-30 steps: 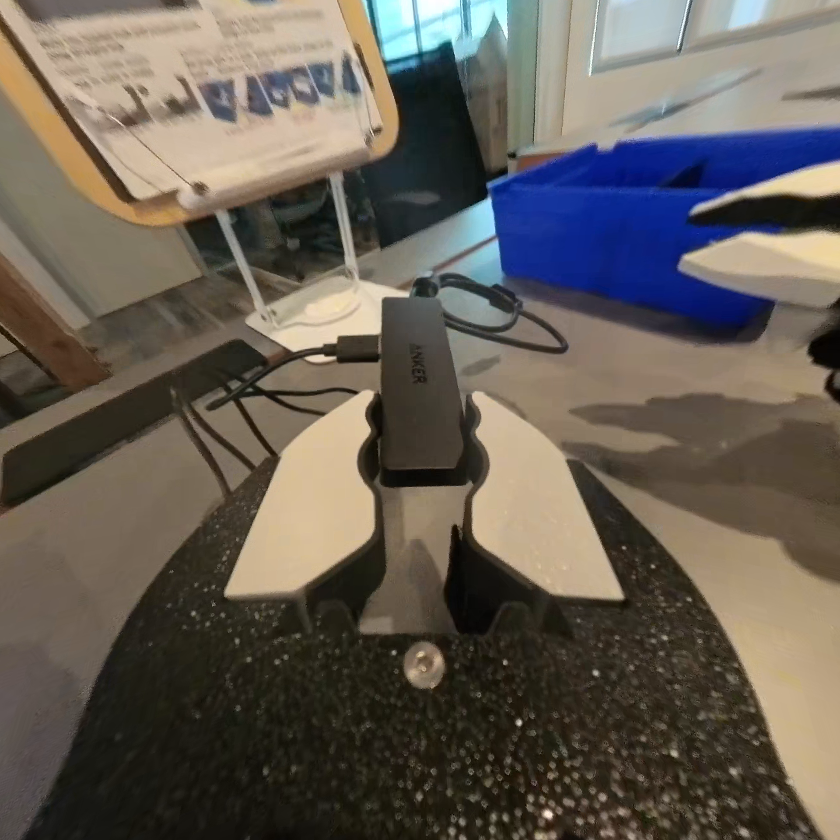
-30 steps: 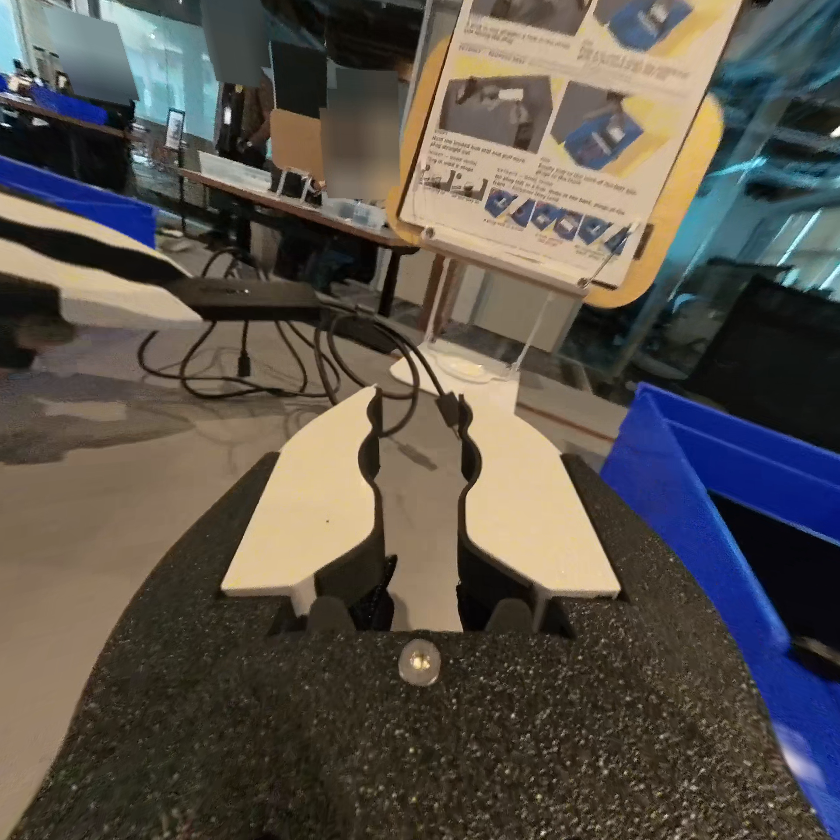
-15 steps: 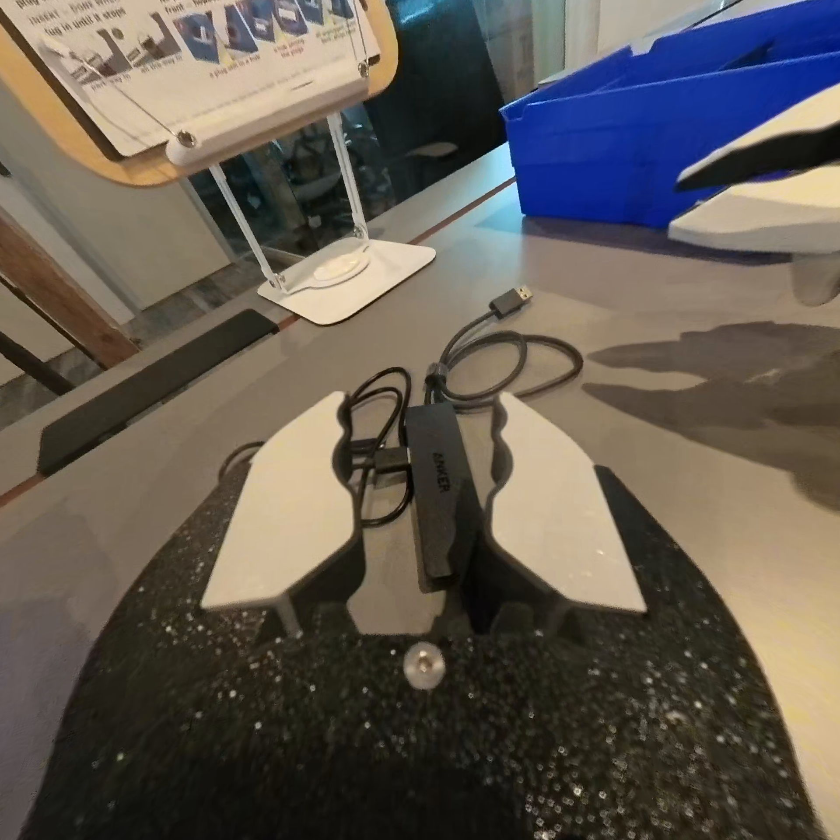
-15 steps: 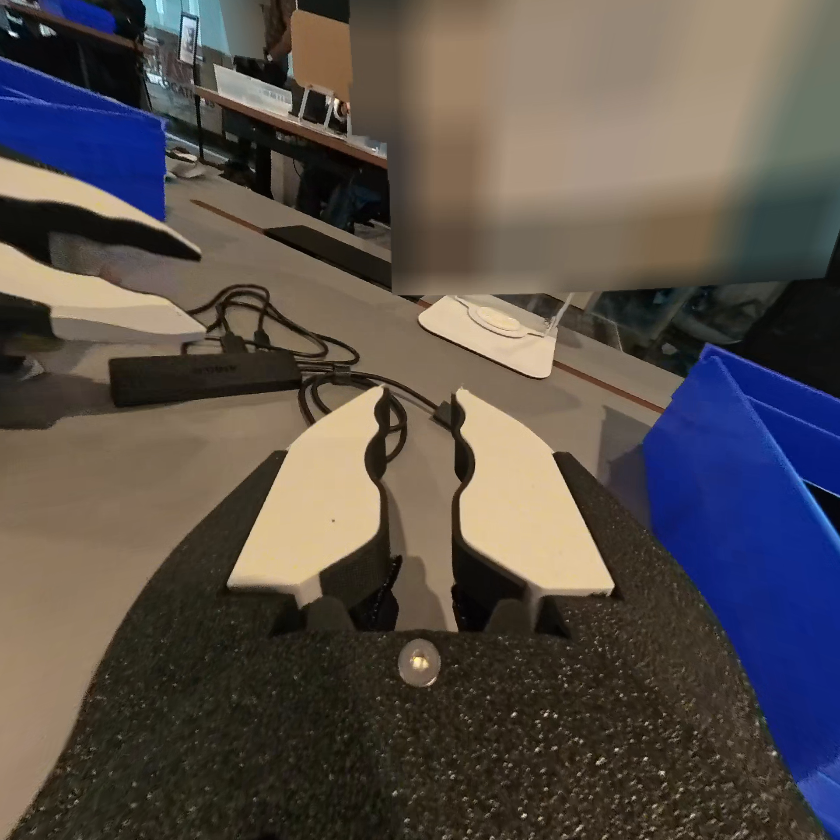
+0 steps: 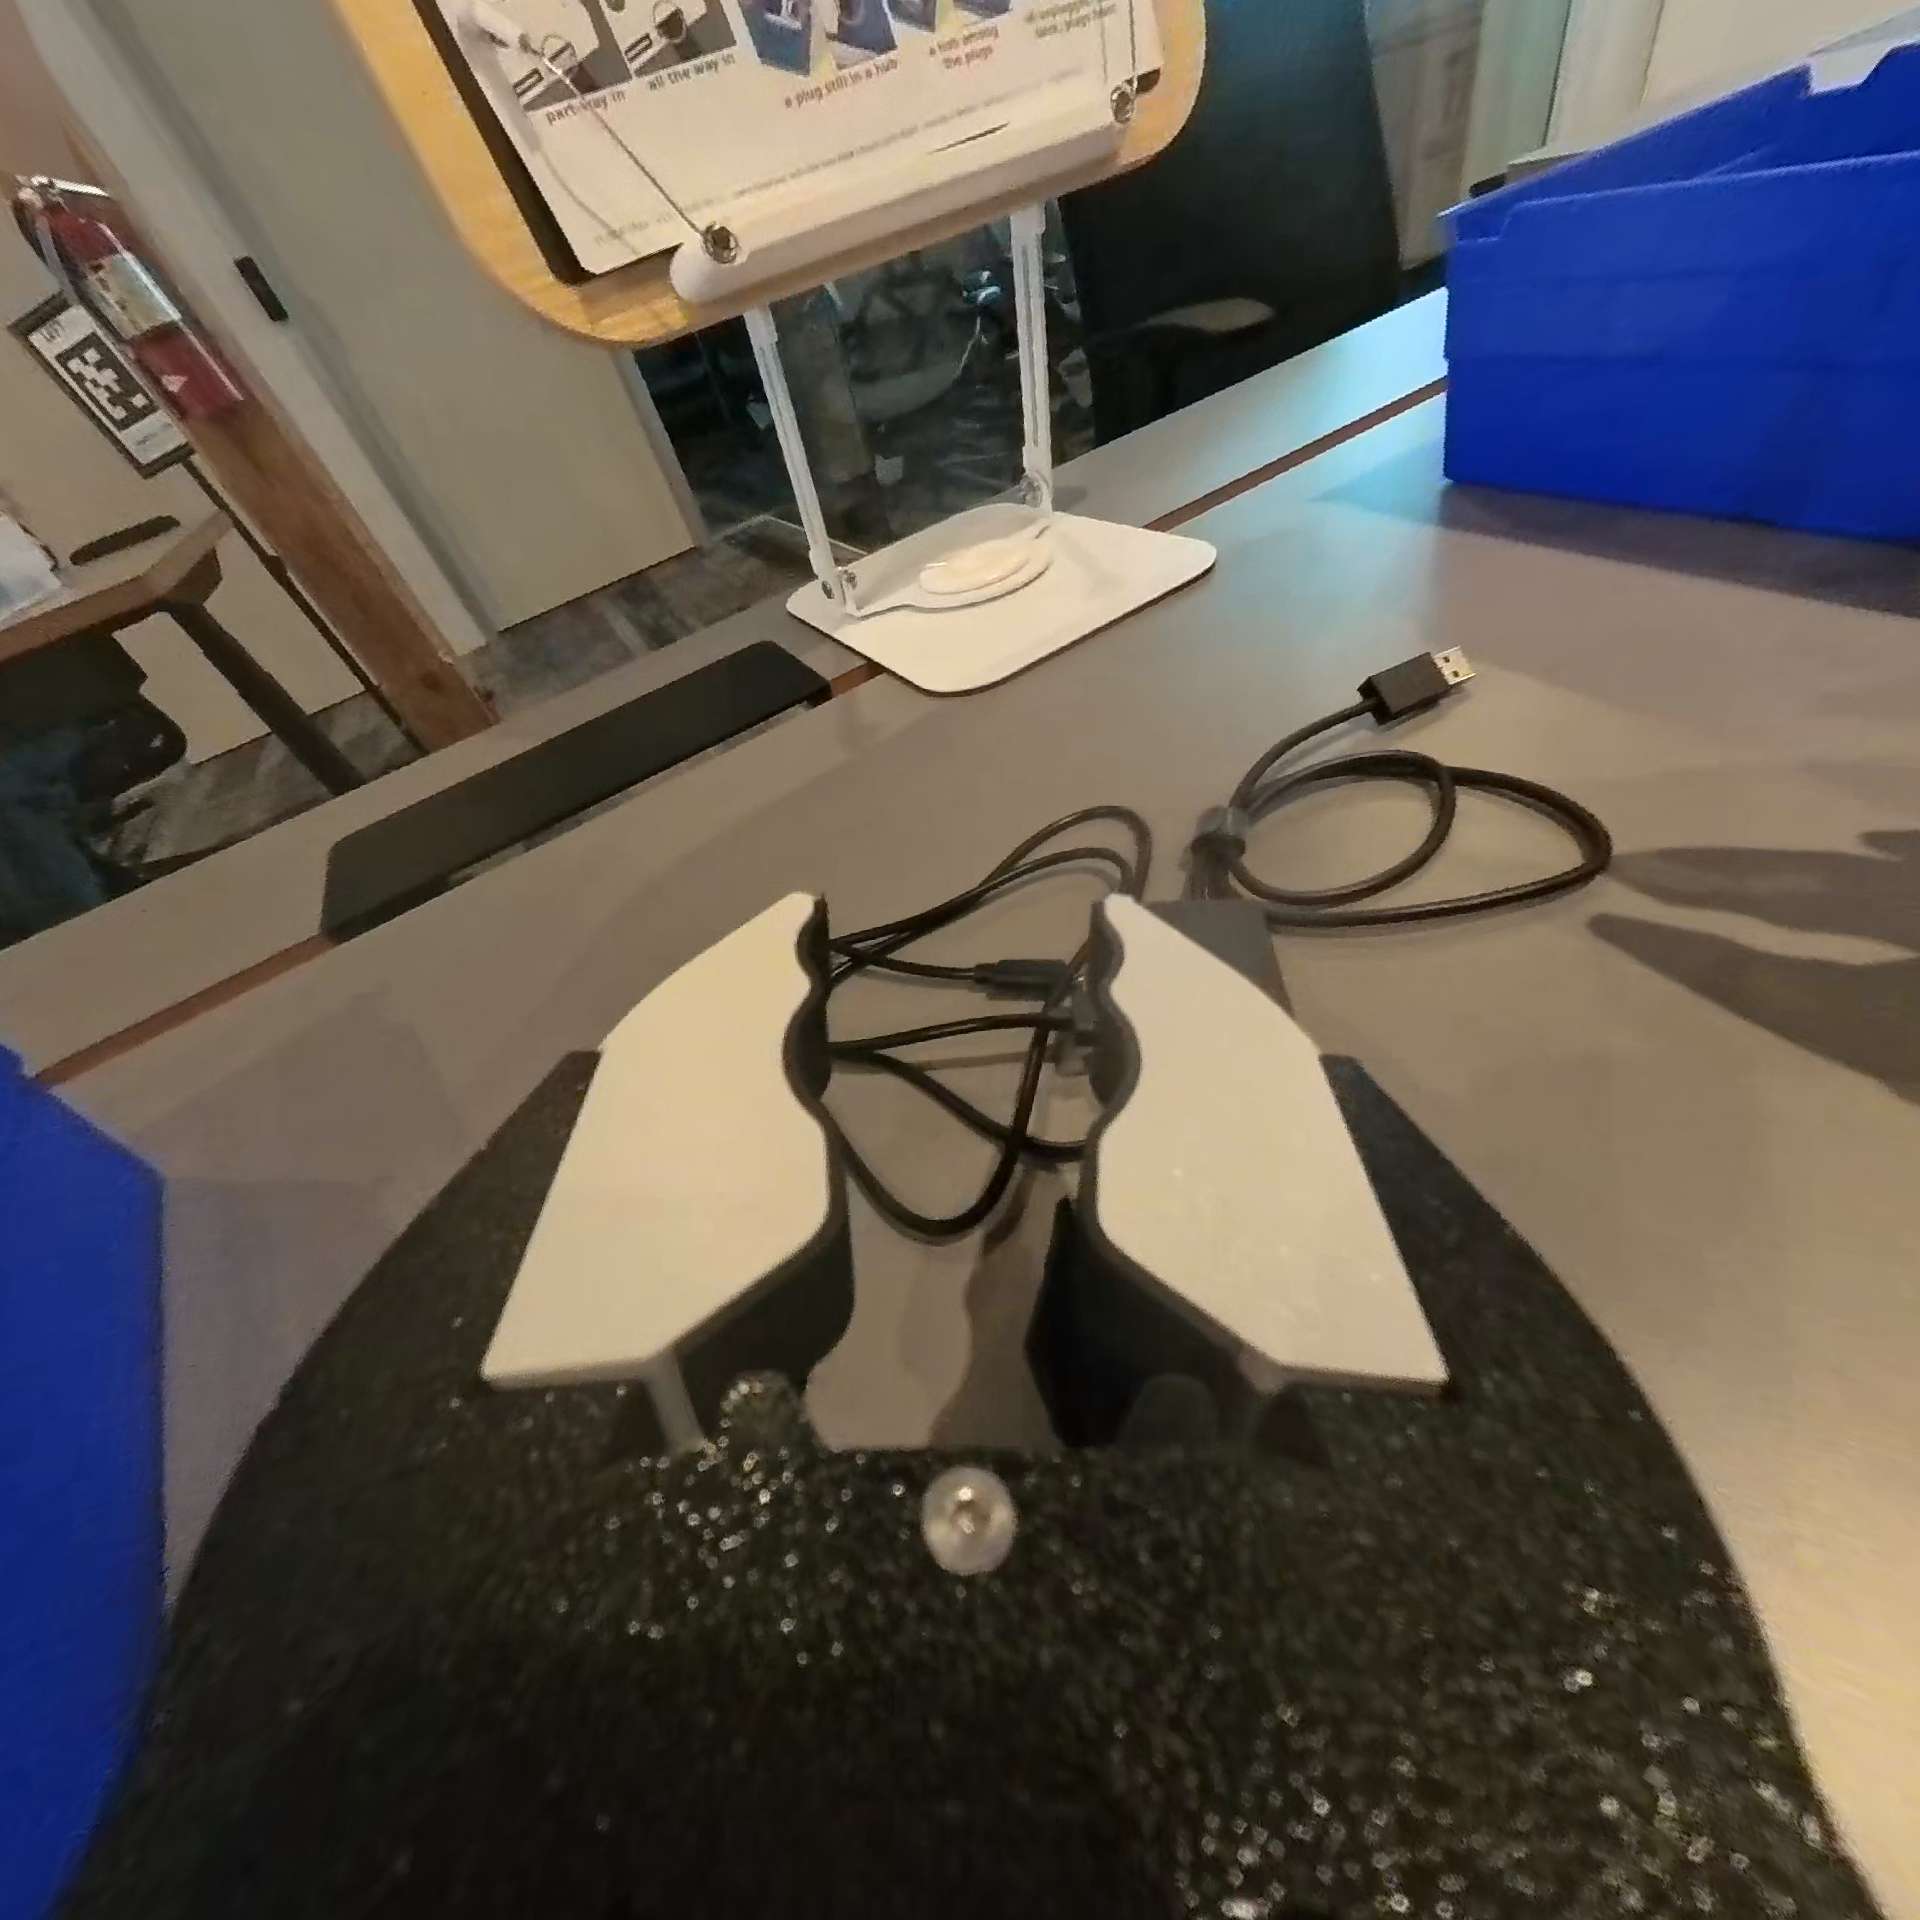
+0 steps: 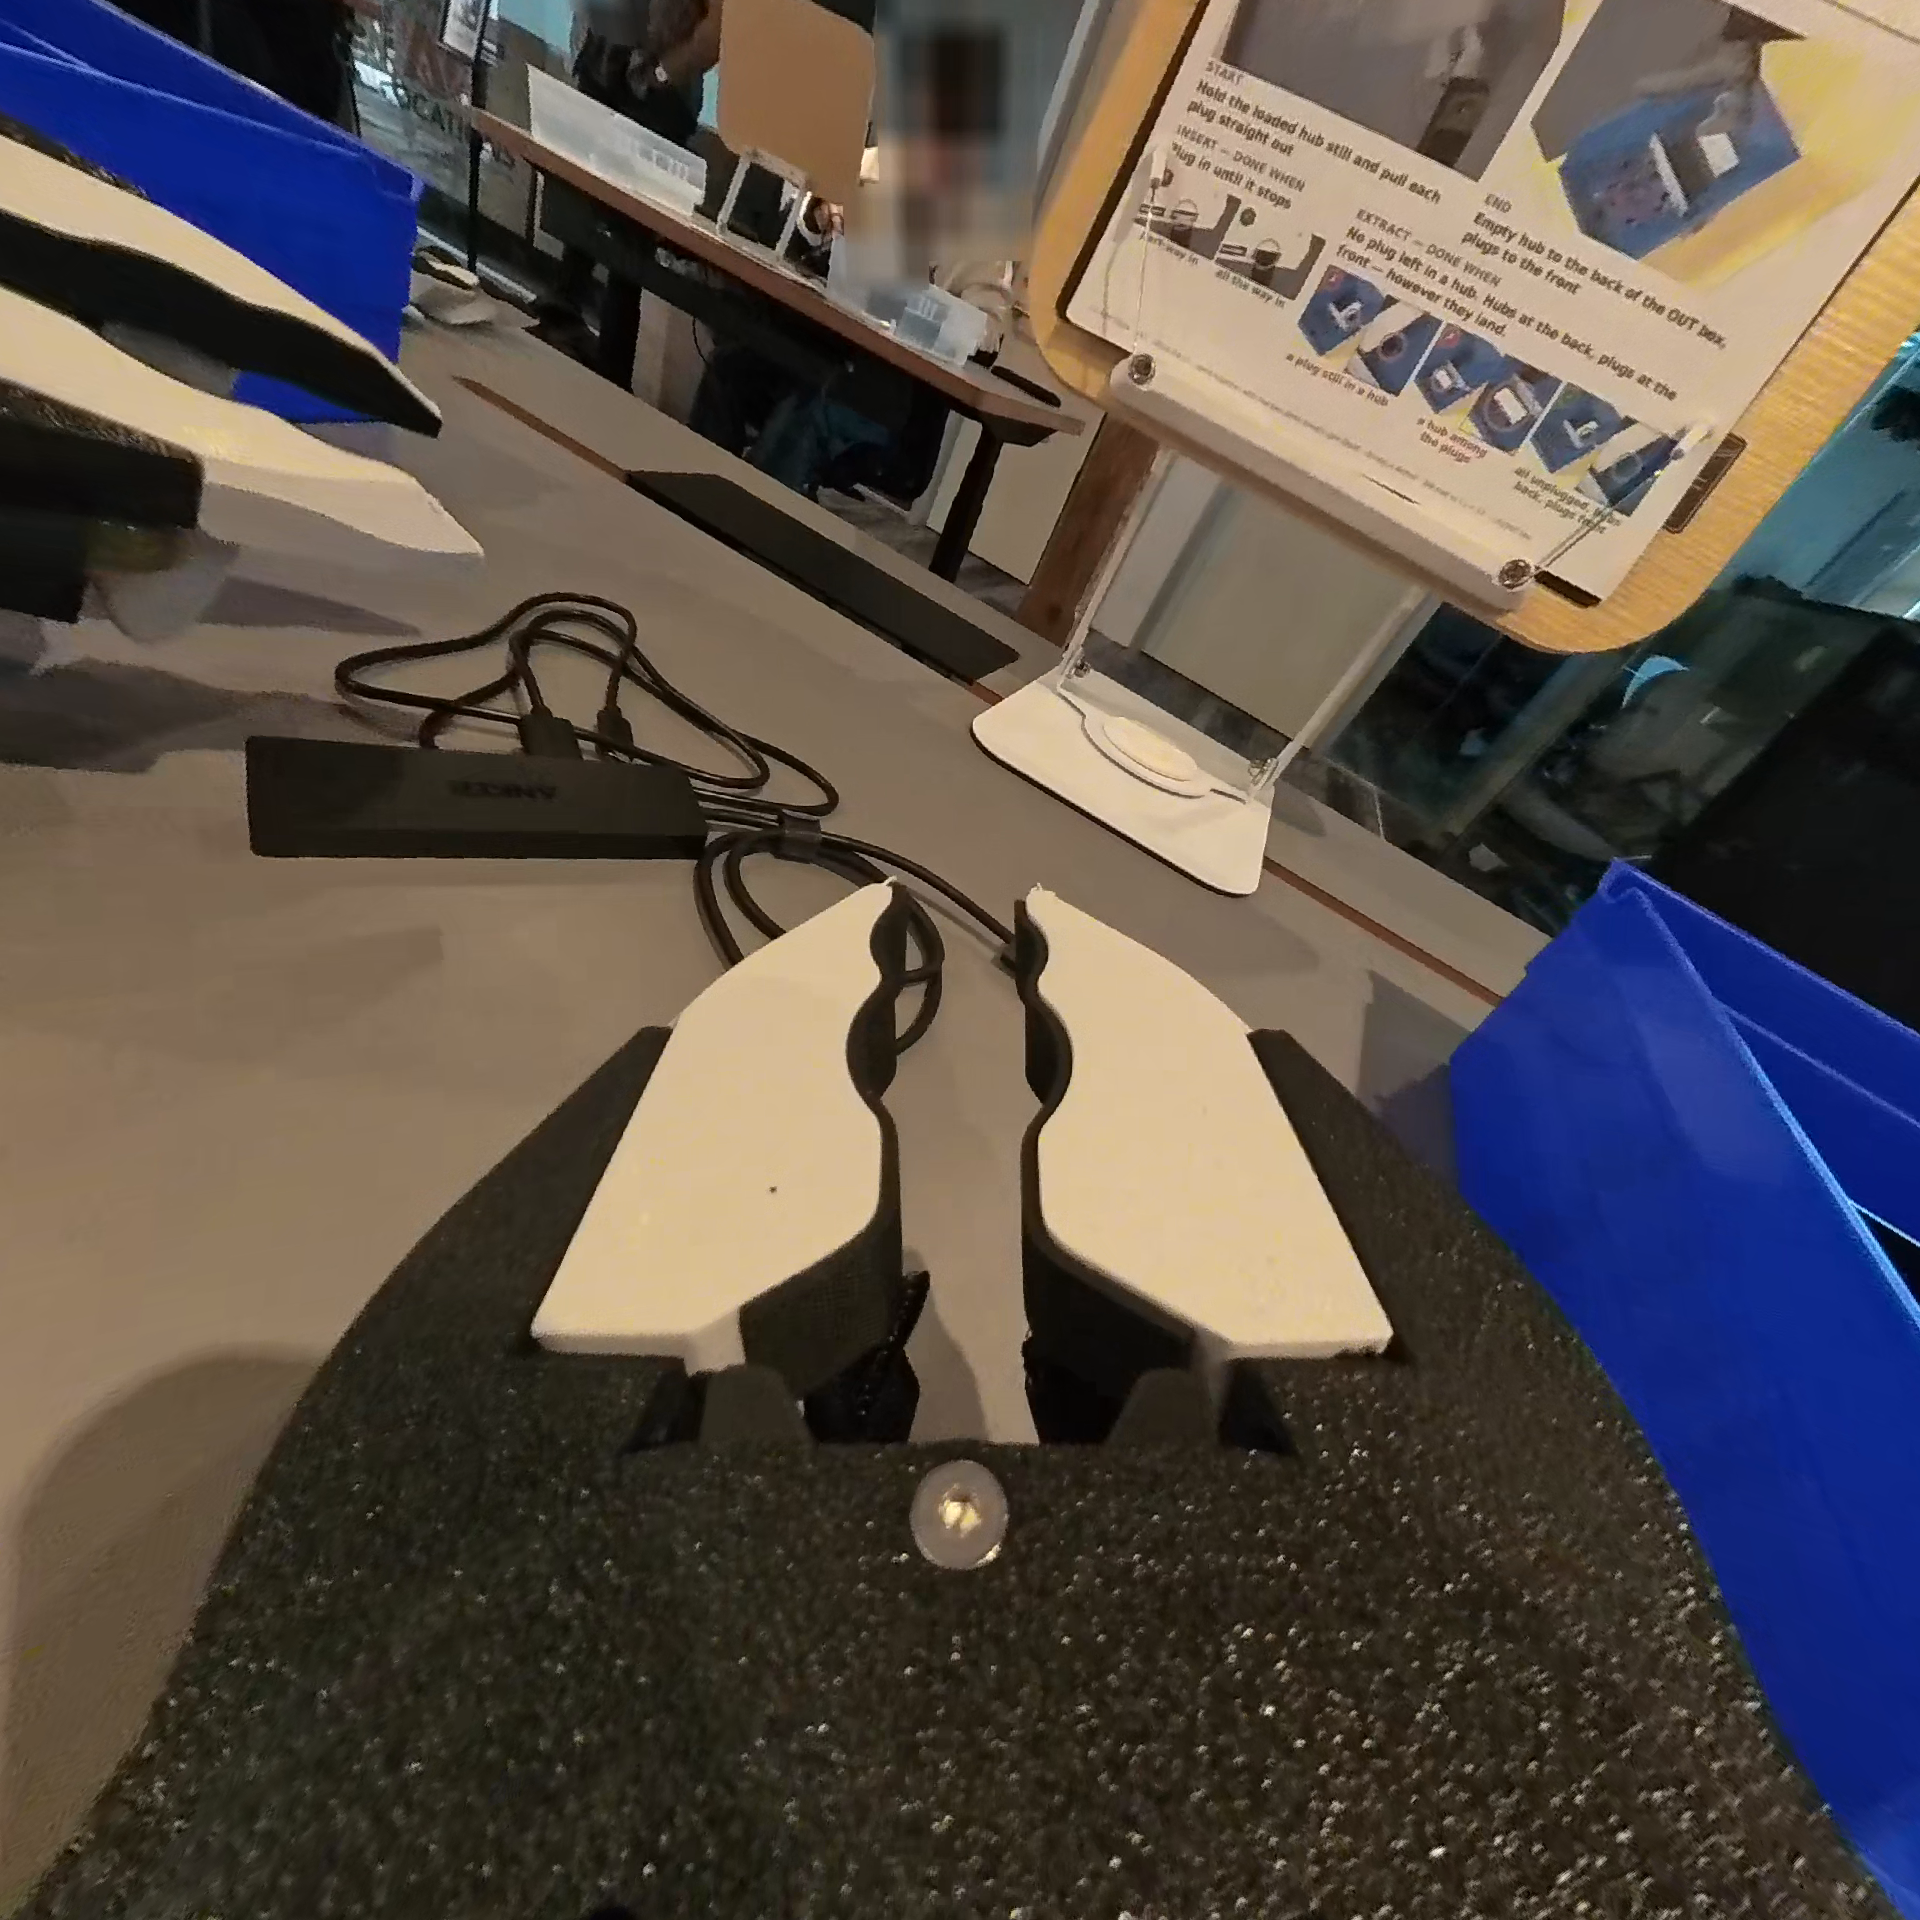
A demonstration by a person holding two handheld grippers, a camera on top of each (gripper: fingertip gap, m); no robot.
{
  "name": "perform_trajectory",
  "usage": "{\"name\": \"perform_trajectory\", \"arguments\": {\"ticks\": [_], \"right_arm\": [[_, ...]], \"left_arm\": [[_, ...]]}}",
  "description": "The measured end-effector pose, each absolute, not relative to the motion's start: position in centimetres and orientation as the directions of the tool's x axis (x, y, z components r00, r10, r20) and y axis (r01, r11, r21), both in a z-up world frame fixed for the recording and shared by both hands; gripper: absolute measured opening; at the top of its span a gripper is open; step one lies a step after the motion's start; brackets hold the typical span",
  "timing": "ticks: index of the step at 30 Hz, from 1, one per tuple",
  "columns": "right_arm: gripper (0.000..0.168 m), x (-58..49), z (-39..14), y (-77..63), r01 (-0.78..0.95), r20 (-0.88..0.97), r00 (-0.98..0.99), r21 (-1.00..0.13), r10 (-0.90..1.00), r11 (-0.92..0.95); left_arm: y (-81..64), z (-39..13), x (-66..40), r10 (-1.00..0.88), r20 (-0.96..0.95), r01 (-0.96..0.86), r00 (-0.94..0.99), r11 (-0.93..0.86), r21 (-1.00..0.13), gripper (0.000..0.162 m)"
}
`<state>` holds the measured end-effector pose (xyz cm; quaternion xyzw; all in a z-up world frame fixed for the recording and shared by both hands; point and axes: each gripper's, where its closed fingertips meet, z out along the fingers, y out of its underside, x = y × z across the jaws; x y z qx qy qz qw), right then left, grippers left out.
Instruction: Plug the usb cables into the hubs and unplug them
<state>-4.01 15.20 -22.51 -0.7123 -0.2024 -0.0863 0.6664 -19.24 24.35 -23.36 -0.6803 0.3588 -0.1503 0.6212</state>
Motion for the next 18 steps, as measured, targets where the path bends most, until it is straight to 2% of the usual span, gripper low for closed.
{"name": "perform_trajectory", "arguments": {"ticks": [11,13,15,18], "right_arm": [[0.019,-4.5,-22.8,15.2,0.430,0.416,0.889,-0.902,0.193,-0.034],[0.019,-4.6,-22.9,15.2,0.439,0.424,0.884,-0.898,0.197,-0.036],[0.019,-4.7,-22.9,15.2,0.445,0.430,0.881,-0.895,0.199,-0.035],[0.019,-4.8,-22.9,15.2,0.447,0.432,0.879,-0.894,0.204,-0.035]], "left_arm": [[24.3,-23.8,-19.1,-0.675,-0.262,-0.334,0.690,0.024,-0.942,0.042],[24.0,-24.2,-18.9,-0.710,-0.222,-0.333,0.669,-0.019,-0.943,0.031],[24.0,-24.8,-19.0,-0.734,-0.176,-0.341,0.656,-0.081,-0.937,0.004],[24.0,-25.1,-19.7,-0.748,-0.160,-0.394,0.644,-0.144,-0.908,0.000]]}}
